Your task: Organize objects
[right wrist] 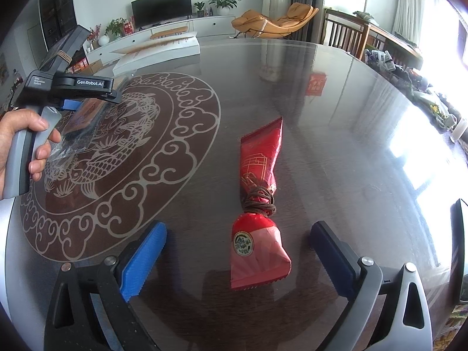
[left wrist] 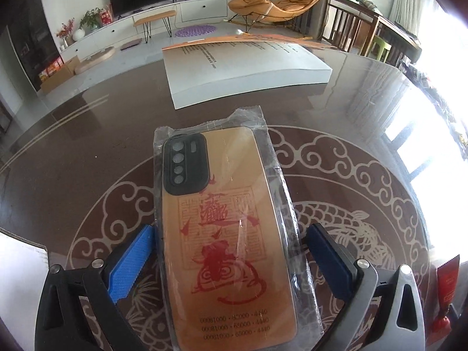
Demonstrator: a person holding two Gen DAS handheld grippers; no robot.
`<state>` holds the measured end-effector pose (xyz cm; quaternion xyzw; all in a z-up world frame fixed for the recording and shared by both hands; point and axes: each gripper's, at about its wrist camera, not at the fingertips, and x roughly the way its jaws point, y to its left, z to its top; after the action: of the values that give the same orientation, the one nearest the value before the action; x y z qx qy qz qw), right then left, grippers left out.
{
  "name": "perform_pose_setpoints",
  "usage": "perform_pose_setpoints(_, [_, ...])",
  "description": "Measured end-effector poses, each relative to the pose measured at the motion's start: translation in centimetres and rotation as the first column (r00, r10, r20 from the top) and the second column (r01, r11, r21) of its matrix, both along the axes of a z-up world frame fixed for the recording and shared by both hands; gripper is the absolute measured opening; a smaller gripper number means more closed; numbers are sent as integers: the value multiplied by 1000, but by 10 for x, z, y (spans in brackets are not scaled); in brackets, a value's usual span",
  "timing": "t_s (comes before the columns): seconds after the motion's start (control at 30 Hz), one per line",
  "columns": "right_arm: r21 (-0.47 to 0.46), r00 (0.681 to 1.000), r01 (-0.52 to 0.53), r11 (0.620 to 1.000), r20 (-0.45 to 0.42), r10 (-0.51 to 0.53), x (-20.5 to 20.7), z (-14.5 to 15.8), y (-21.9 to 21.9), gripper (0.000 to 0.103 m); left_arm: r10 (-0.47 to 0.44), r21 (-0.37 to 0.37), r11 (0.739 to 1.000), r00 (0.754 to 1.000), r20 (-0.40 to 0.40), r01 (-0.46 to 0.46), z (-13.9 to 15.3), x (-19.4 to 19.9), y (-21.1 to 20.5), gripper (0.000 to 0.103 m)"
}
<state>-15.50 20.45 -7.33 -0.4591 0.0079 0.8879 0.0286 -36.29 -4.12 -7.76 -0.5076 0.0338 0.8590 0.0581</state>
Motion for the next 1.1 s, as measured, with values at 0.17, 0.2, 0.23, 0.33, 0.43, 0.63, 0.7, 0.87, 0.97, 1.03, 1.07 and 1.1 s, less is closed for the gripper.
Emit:
perform_pose_setpoints(0.17, [0,1000,0,1000,0,0,0,0,0,100,6,3,1000,999,-32,-5,-2,2,0,103])
perform_pose_setpoints(0.2, [0,1000,-1,1000,0,1,0,0,0,100,0,4,1000,1000,-29,1,-2,2,0,103])
perform_pose_setpoints(0.23, [0,1000,-1,1000,0,1,0,0,0,100,-10,3,1000,1000,-22,11,-1,2,-1,103])
perform_pose_setpoints(0.33, [0,1000,0,1000,0,0,0,0,0,100,-19,-2,1000,1000,-13,19,0,3,-3,103])
perform_pose_setpoints(0.43, [0,1000,-1,1000,0,1,0,0,0,100,12,1,1000,998,-56,-12,5,11,-7,81])
perform_pose_setpoints(0.63, [0,1000,-1,1000,0,1,0,1,0,100,92,0,996,992,-85,-92,3,32,-7,78])
perform_pose_setpoints(0.7, [-1,1000,-3,1000,2,3,0,0,0,101,134,2,991,986,-95,-134,2,50,-6,78])
perform_pose_setpoints(0.87, [-1,1000,-6,1000,3,6,0,-1,-3,101,175,8,985,980,-92,-175,1,118,4,78])
perform_pose_setpoints(0.97, [-1,1000,-6,1000,3,6,0,-1,-3,101,141,7,990,984,-111,-141,1,170,11,78])
perform_pose_setpoints(1.03, [-1,1000,-6,1000,3,6,0,-1,-3,101,122,6,992,986,-117,-122,0,201,11,78])
perform_pose_setpoints(1.07, [-1,1000,-6,1000,3,6,0,-1,-3,101,116,5,993,986,-119,-116,-1,214,10,79])
perform_pose_setpoints(1.1, [-1,1000,-6,1000,3,6,0,-1,-3,101,111,4,994,987,-119,-111,-1,225,9,80])
